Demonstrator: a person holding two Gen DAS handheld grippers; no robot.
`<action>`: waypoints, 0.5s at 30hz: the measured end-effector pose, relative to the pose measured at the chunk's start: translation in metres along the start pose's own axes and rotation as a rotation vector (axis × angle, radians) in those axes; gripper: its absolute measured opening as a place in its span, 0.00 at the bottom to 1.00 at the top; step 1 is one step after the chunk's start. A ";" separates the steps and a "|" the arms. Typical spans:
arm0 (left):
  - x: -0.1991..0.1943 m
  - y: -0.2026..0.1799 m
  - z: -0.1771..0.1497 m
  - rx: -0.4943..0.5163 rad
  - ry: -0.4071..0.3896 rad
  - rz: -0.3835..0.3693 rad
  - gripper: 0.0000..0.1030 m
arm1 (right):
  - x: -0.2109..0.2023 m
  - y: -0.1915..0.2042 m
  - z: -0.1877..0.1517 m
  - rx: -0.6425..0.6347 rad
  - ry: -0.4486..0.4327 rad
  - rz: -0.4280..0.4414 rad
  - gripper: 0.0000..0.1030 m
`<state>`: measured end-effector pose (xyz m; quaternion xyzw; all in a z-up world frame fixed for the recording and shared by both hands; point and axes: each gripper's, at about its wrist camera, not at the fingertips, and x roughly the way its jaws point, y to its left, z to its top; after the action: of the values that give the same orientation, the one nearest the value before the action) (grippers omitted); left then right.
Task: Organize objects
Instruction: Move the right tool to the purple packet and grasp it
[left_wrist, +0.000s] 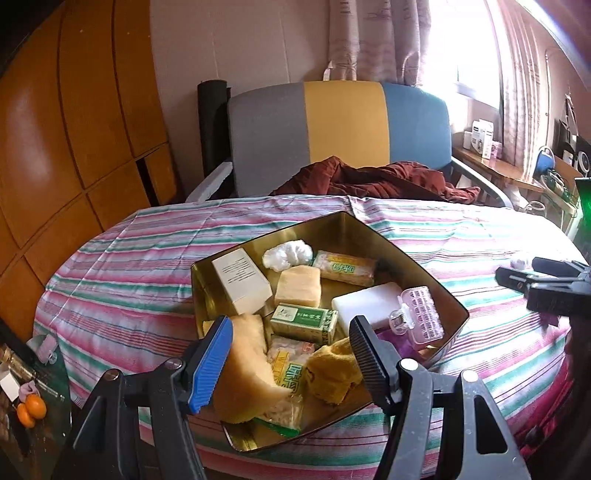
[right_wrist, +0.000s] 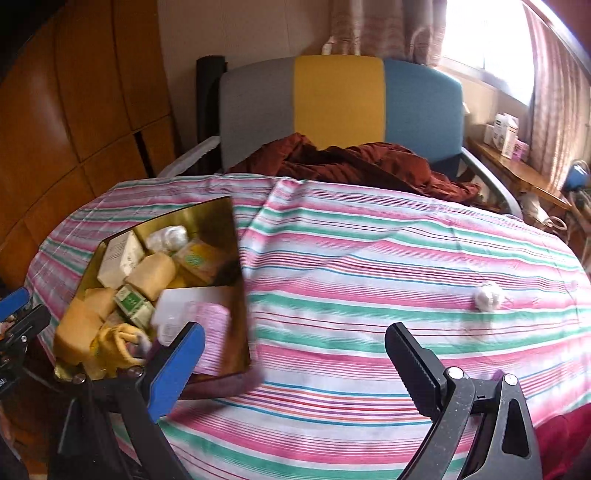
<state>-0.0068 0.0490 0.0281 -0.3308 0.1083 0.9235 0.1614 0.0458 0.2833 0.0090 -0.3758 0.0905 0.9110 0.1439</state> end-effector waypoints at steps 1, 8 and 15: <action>0.000 -0.001 0.001 0.003 -0.002 -0.005 0.65 | -0.001 -0.010 0.001 0.016 0.003 -0.012 0.96; 0.004 -0.013 0.007 0.029 -0.008 -0.045 0.65 | -0.013 -0.080 0.001 0.134 0.026 -0.099 0.96; 0.010 -0.026 0.012 0.047 0.001 -0.105 0.65 | -0.030 -0.151 -0.004 0.253 0.032 -0.201 0.96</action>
<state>-0.0117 0.0790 0.0280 -0.3326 0.1127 0.9108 0.2172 0.1181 0.4185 0.0189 -0.3763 0.1690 0.8672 0.2790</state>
